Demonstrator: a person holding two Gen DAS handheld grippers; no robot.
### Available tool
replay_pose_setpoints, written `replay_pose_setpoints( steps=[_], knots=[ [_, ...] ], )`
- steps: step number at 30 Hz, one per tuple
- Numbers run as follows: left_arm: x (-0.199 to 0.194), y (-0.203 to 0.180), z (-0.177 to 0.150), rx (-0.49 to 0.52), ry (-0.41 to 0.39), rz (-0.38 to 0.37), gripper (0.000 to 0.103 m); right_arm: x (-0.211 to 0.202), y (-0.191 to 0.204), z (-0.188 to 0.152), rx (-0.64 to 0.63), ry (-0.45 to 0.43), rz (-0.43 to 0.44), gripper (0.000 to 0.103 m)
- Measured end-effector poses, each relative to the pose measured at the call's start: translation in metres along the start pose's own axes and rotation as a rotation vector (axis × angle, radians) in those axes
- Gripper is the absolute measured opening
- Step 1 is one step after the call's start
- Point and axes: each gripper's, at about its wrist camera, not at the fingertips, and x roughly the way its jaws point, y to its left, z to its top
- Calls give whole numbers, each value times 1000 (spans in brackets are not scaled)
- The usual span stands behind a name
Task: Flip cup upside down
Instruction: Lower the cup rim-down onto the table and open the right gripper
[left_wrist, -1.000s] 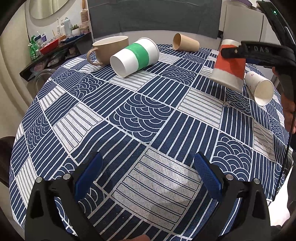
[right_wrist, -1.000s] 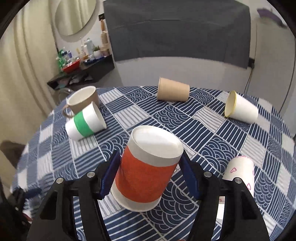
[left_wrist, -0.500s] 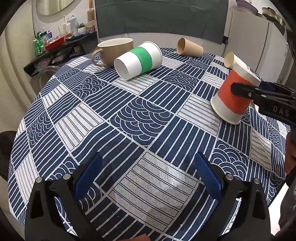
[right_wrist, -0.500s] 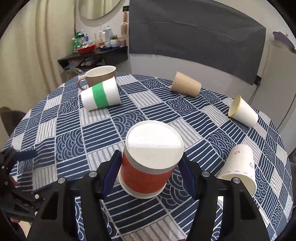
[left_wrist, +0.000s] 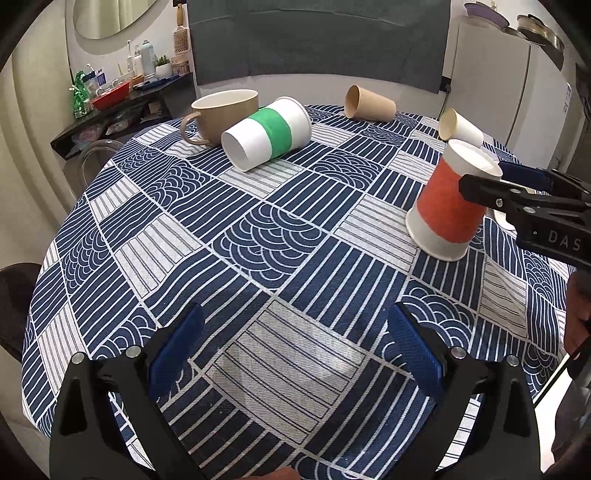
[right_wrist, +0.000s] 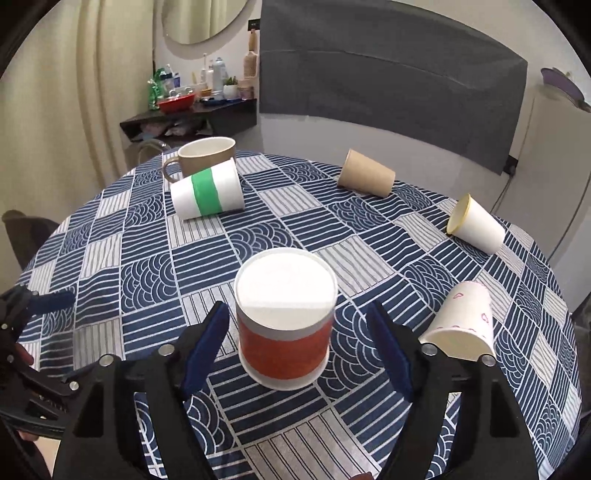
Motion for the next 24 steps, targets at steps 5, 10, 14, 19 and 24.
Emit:
replay_pose_setpoints(
  steps=[5,10,14,19,24],
  knots=[
    [2,-14,4,14,-3,-20,97,-14,-9,-3,4,-23,-15,84],
    [2,-28,5,0,-24,-21,97,-20,-19,-10,5,-20,-20,86],
    [-1,-38,5,-24,-62,-2,97,-24,-28,-18,19,-22,-31,87],
    [-4,-50,1,-10,-126,59,97,-28,-44,-33,57,-31,-34,89],
    [3,-66,-5,27,-140,32,97,-27,-65,-53,124,-50,1,90]
  ],
)
